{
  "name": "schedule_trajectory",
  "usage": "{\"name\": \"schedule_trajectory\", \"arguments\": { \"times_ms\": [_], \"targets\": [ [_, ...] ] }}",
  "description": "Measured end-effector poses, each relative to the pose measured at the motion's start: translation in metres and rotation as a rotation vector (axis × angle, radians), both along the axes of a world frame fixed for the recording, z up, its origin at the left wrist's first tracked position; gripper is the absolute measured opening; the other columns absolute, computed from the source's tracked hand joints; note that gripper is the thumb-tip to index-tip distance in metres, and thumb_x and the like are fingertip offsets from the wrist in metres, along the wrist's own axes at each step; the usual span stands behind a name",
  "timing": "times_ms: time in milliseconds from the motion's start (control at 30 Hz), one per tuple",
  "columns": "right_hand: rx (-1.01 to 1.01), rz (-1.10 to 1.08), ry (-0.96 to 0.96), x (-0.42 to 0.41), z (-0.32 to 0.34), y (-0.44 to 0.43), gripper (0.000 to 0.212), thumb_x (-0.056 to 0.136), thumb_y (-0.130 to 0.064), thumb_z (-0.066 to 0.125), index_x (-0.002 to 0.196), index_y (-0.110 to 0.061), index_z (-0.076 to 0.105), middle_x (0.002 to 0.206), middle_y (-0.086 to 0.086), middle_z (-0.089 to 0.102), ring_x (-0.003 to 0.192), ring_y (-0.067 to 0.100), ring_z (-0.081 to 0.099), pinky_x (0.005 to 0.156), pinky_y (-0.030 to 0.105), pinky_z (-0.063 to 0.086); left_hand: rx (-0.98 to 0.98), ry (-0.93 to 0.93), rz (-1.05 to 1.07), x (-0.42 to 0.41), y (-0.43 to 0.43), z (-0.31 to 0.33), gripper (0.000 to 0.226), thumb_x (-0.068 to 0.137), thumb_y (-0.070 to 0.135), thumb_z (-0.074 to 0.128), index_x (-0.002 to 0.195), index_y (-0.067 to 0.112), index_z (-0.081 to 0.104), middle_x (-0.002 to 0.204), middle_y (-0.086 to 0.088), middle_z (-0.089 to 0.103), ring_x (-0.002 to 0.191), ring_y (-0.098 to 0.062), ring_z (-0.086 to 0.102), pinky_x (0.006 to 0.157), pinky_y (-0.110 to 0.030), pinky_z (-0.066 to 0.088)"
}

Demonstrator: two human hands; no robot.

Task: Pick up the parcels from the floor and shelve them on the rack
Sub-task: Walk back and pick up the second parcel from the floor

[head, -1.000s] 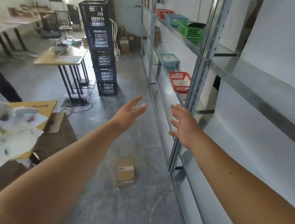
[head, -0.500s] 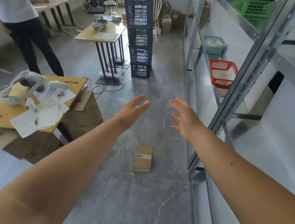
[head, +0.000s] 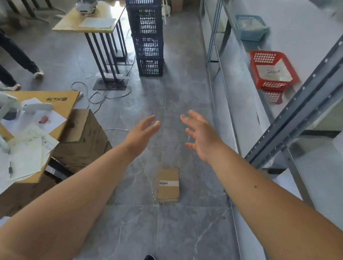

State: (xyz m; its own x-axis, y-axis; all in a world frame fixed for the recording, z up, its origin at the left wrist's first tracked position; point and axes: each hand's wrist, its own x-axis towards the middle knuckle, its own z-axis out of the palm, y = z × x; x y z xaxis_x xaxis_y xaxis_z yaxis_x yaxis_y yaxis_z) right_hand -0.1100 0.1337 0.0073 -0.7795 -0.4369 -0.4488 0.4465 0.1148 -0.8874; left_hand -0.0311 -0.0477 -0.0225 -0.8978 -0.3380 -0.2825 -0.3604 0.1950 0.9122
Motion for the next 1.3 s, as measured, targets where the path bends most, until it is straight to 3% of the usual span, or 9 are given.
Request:
{"name": "schedule_trajectory", "arguments": {
  "times_ms": [167,533,633,800,967,1133,1300],
  "targets": [
    [0.031,-0.011,-0.071,-0.027,-0.045,-0.03,0.084,0.086,-0.049,0.073,0.161,-0.034,0.039,0.165,-0.002,0.043,0.15,0.025,0.041,0.113,0.056,0.039,0.047,-0.092,0.021,-0.031,-0.028,-0.054,0.064,0.108,0.045,0.05,0.164,0.02,0.033,0.169,-0.004,0.035,0.155,-0.023,0.034,0.116,-0.038,0.031],
    [0.063,0.004,-0.258,-0.086,-0.162,-0.038,0.067,0.099,-0.037,0.068,0.16,-0.03,0.041,0.163,-0.001,0.046,0.152,0.026,0.04,0.121,0.059,0.033,0.179,-0.248,0.16,-0.072,-0.038,-0.17,0.065,0.105,0.048,0.053,0.162,0.021,0.036,0.167,-0.004,0.039,0.154,-0.025,0.036,0.121,-0.046,0.029],
    [0.079,0.011,-0.307,-0.102,-0.194,-0.038,0.065,0.1,-0.037,0.067,0.159,-0.032,0.042,0.15,-0.004,0.05,0.151,0.025,0.041,0.12,0.058,0.036,0.183,-0.284,0.19,-0.082,-0.04,-0.198,0.065,0.104,0.048,0.055,0.161,0.022,0.038,0.166,-0.004,0.04,0.153,-0.025,0.038,0.122,-0.047,0.032],
    [0.103,0.026,-0.36,-0.112,-0.244,-0.035,0.065,0.101,-0.036,0.067,0.16,-0.03,0.04,0.161,-0.001,0.046,0.15,0.024,0.042,0.119,0.057,0.038,0.2,-0.34,0.226,-0.092,-0.035,-0.248,0.063,0.104,0.045,0.057,0.16,0.021,0.04,0.166,-0.006,0.04,0.152,-0.024,0.039,0.109,-0.036,0.035],
    [0.115,-0.03,-0.411,-0.117,-0.304,-0.046,0.063,0.103,-0.035,0.064,0.161,-0.028,0.039,0.162,-0.001,0.046,0.149,0.024,0.044,0.119,0.059,0.039,0.248,-0.376,0.235,-0.105,-0.03,-0.301,0.065,0.104,0.044,0.058,0.161,0.018,0.038,0.168,-0.008,0.037,0.152,-0.024,0.039,0.108,-0.032,0.032],
    [0.131,-0.118,-0.444,-0.11,-0.377,-0.067,0.059,0.103,-0.035,0.065,0.157,-0.029,0.044,0.147,-0.004,0.054,0.146,0.024,0.048,0.12,0.06,0.04,0.265,-0.424,0.229,-0.111,-0.035,-0.361,0.063,0.106,0.042,0.057,0.161,0.017,0.038,0.168,-0.006,0.038,0.154,-0.021,0.037,0.107,-0.028,0.031],
    [0.144,-0.171,-0.436,-0.101,-0.455,-0.082,0.053,0.103,-0.034,0.064,0.154,-0.03,0.05,0.154,0.0,0.057,0.143,0.021,0.052,0.12,0.06,0.039,0.265,-0.465,0.262,-0.11,-0.052,-0.44,0.061,0.106,0.042,0.056,0.16,0.018,0.041,0.166,-0.006,0.041,0.152,-0.022,0.039,0.105,-0.028,0.032]
  ]
}}
